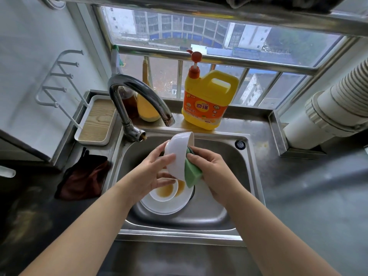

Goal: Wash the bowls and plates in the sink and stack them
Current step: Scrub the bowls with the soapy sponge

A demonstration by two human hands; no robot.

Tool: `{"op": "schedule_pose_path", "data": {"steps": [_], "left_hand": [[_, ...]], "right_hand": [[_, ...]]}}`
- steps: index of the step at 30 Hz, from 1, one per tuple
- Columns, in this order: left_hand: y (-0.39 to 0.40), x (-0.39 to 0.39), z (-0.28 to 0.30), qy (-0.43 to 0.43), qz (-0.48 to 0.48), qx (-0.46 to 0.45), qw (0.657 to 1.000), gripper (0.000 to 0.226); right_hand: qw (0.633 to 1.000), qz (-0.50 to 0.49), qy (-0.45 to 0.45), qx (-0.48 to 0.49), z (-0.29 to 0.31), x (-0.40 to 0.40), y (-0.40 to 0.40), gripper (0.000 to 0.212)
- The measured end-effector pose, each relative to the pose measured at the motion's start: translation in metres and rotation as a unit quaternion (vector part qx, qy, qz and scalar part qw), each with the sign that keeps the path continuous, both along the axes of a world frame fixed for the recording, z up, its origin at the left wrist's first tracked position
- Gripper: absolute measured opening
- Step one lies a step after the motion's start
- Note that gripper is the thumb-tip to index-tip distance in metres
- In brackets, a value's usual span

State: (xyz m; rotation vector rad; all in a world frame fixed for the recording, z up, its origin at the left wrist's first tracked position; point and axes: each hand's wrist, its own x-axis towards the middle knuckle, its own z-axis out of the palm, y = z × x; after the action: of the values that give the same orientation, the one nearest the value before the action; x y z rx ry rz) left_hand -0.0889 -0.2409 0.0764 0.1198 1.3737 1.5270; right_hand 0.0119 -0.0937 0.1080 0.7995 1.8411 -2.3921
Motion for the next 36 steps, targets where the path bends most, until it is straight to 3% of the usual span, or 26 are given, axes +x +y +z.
{"op": "schedule_pose_path", "data": {"steps": [3, 8, 12, 15, 19, 23, 29, 32, 36], "left_hand": [[0.0, 0.002, 0.0, 0.015, 0.008, 0.019, 1.0, 0.091], [0.004, -0.003, 0.014, 0.051, 0.009, -0.034, 0.998, 0.061], [0.008, -0.003, 0.016, 0.088, -0.056, -0.126, 0.986, 0.077], [0.008, -0.001, 0.015, 0.061, -0.052, -0.114, 0.99, 0.083], [0.003, 0.0, 0.01, 0.032, -0.015, -0.024, 0.999, 0.069], [-0.001, -0.001, 0.002, 0.021, 0.006, 0.024, 0.999, 0.095], [0.004, -0.001, 0.014, 0.066, 0.008, -0.006, 0.998, 0.053], [0.005, -0.004, 0.017, 0.074, -0.004, -0.048, 0.996, 0.059], [0.003, 0.002, 0.014, 0.061, 0.016, -0.063, 0.996, 0.069]], "right_hand": [[1.0, 0.019, 0.003, 0.013, -0.003, 0.001, -0.001, 0.019], [0.985, 0.089, 0.063, 0.131, -0.009, 0.007, -0.002, 0.037], [0.972, 0.108, 0.038, 0.205, -0.01, 0.008, -0.002, 0.037], [0.986, 0.065, 0.023, 0.152, -0.008, 0.006, -0.004, 0.032], [0.999, 0.01, 0.005, 0.03, -0.005, 0.004, -0.003, 0.027], [1.0, -0.002, 0.012, -0.001, -0.002, 0.002, -0.001, 0.022], [0.983, 0.084, 0.057, 0.152, -0.005, 0.007, -0.005, 0.036], [0.965, 0.123, 0.055, 0.224, -0.006, 0.008, -0.003, 0.04], [0.963, 0.09, 0.034, 0.252, -0.008, 0.004, 0.001, 0.033]]}}
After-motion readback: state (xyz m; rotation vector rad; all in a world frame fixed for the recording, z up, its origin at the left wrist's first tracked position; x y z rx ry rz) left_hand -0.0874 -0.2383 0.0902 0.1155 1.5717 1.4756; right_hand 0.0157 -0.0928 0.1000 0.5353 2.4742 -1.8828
